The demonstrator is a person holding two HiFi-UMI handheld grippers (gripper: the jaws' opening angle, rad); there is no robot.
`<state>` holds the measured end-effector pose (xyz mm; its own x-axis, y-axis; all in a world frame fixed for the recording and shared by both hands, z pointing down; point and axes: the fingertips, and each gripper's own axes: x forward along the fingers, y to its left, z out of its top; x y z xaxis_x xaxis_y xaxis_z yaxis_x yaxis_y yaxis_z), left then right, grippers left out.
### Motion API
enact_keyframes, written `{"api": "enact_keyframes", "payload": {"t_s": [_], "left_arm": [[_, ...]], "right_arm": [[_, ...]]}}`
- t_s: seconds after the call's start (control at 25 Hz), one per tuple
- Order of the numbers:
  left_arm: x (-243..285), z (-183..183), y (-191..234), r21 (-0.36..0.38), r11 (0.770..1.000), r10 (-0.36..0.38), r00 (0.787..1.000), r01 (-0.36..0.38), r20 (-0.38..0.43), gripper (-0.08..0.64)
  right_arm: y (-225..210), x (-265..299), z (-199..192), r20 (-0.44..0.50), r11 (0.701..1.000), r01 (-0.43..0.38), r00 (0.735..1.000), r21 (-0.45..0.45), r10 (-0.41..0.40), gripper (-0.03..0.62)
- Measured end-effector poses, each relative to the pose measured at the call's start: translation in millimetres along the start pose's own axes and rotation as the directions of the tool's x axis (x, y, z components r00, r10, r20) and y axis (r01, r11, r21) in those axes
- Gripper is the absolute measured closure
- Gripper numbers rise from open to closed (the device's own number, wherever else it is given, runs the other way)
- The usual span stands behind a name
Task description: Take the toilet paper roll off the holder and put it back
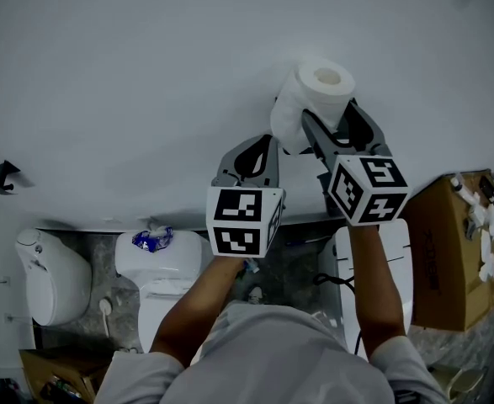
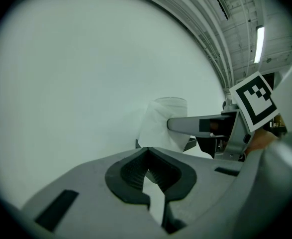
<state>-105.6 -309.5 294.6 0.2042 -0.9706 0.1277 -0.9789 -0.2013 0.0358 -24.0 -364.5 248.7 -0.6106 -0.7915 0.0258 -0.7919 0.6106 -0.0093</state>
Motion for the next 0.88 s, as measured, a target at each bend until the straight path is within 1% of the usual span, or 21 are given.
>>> {"api": "enact_keyframes", "payload": {"t_s": [0.32,0.48,0.68,0.88], "left_arm": [[4.1,-3.2,-0.2,-0.003,1.000,-0.003,1.000,0.003,-0.007,0.555],[6.6,-4.4,-1.6,-0.001,1.000,-0.004,1.000,0.003,-0.014,0.555],[8.1,-8.9,-2.1,-0.002,1.000,-0.004,1.000,0.004,-0.024,0.555],[7.5,-9.4,-3.0,-0.003,1.000,-0.008,1.000,0.008,-0.025,0.555]], "right_arm": [[-6.7,10.4,-4.4,0.005,1.000,0.021,1.000,0.000,-0.021,0.268],[-7.3,14.5,-8.1,-0.011,1.000,0.012,1.000,-0.001,-0.012,0.267],[-4.4,15.1,-11.4,-0.021,0.999,0.008,1.000,-0.035,-0.009,0.267],[-2.8,16.3,-11.8,-0.022,1.000,0.005,1.000,-0.027,-0.005,0.267]]}}
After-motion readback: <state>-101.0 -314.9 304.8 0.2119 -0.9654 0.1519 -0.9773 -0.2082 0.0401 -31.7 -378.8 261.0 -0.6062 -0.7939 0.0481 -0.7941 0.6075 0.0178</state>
